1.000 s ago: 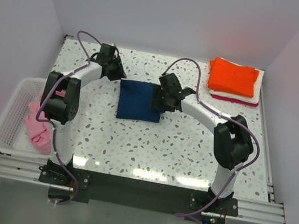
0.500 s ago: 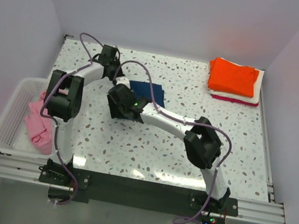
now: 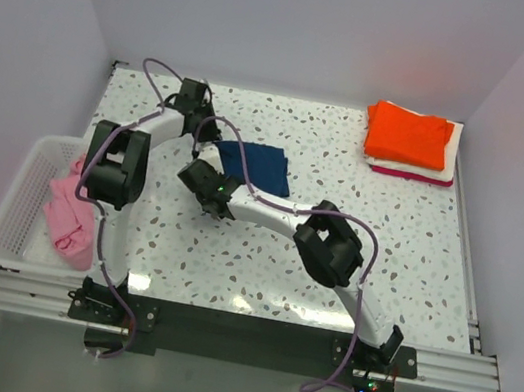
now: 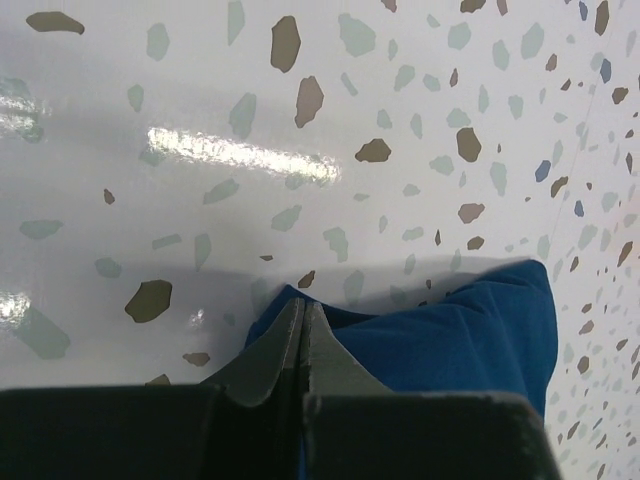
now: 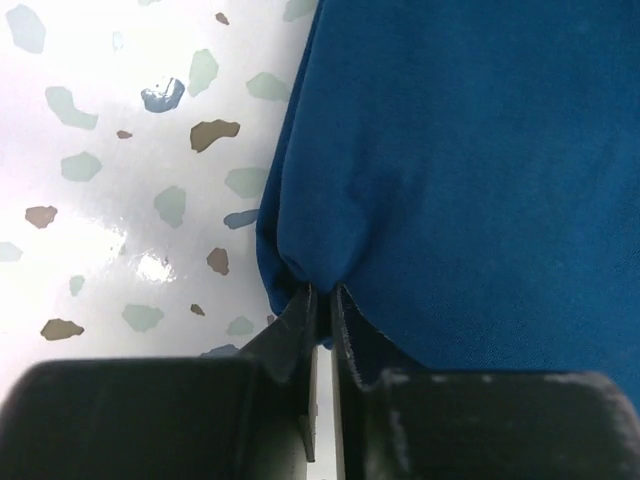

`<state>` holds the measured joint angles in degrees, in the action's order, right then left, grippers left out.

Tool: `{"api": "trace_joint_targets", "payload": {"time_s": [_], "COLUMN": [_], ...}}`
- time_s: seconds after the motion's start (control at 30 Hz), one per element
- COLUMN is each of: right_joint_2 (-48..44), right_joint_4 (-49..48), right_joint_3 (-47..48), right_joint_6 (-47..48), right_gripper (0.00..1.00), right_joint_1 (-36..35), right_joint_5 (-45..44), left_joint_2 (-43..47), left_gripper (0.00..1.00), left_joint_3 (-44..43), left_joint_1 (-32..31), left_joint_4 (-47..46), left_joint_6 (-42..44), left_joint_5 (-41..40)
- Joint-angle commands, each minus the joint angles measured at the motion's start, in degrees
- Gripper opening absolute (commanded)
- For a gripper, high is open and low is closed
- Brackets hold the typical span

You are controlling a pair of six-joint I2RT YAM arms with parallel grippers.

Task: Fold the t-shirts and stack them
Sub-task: Neatly place the folded tshirt to the corner

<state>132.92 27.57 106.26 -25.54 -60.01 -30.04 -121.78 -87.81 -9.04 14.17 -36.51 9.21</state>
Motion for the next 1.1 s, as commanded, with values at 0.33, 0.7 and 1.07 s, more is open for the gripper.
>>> {"api": "trace_joint_targets", "payload": {"time_s": [0.33, 0.7, 1.07], "right_joint_2": [-13.83, -12.95, -28.06], "right_joint_4": [-4.45, -3.58, -6.12], "right_joint_3": [-13.52, -12.56, -21.08], "right_joint_6": [-1.44, -3.81, -7.24], "right_gripper": [0.00, 0.10, 0.59], "right_joint_1": [-0.28, -0.28, 9.72], "right_joint_5": [7.27, 12.02, 26.25], "left_joint_2": [-1.97, 0.30, 14.19], "left_gripper": [0.00, 0.16, 0.50], "left_joint_3": [-5.70, -3.42, 5.72], "left_joint_1": [1.13, 2.36, 0.60], "left_joint_4": [-1.17, -1.17, 1.20], "left_joint_6": [-1.72, -1.73, -0.93], "left_joint_5": [0.63, 2.47, -6.39]}}
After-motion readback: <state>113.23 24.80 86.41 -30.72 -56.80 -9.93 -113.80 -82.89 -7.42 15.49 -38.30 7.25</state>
